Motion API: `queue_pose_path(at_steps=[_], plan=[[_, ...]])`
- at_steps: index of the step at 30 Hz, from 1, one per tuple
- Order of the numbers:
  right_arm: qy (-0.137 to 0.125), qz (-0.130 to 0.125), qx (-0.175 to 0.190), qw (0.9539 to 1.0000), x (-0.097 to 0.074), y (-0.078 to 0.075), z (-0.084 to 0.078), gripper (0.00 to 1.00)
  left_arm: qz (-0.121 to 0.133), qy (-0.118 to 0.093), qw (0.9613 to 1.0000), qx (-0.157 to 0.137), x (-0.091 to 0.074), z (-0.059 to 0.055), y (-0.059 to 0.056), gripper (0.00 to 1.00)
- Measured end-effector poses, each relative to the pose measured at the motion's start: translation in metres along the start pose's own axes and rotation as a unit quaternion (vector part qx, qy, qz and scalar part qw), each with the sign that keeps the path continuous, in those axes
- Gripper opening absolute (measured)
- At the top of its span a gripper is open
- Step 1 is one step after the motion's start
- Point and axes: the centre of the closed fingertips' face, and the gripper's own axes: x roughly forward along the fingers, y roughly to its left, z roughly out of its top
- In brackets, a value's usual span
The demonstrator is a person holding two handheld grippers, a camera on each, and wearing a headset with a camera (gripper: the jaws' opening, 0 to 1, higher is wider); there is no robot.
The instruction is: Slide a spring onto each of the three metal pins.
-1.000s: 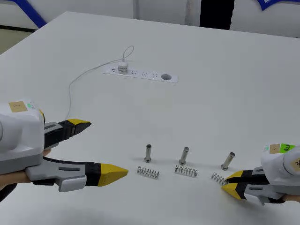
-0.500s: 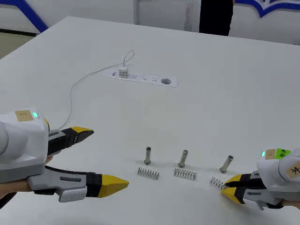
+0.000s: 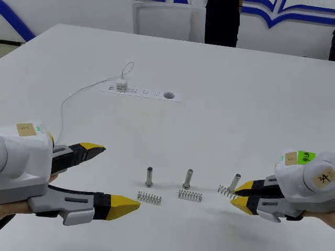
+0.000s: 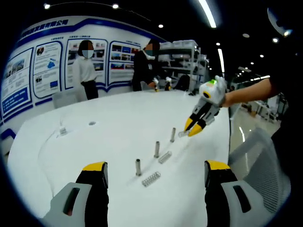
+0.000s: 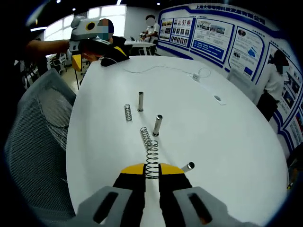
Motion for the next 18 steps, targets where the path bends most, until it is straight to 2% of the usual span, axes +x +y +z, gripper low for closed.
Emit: queue_pose_path(at_steps=[4,8,11,13,16,18], plan=[[-0.014,0.001,-0.015,0.9998,-0.006,0.002,0.017,0.10,-0.010,-0.008,0.9999,-0.001,0.004,0.003,-0.006,0.85],[-0.021,0.002,-0.025,0.9995,-0.008,0.003,0.028,0.10,-0.012,-0.006,0.9999,0.004,0.009,0.002,-0.007,0.82],[-0.023,0.006,-0.035,0.9991,-0.010,0.005,0.036,0.10,-0.020,-0.019,0.9996,0.005,0.014,0.007,-0.012,0.78],[-0.024,0.010,-0.042,0.9988,-0.010,0.008,0.040,0.10,-0.029,-0.018,0.9994,0.010,0.020,0.003,-0.017,0.76],[-0.012,0.008,-0.067,0.9977,-0.008,0.009,0.041,0.10,-0.041,0.004,0.9990,0.019,0.029,-0.009,-0.023,0.75],[-0.019,0.013,-0.067,0.9975,-0.008,0.013,0.044,0.10,-0.043,0.009,0.9988,0.022,0.033,-0.013,-0.026,0.75]])
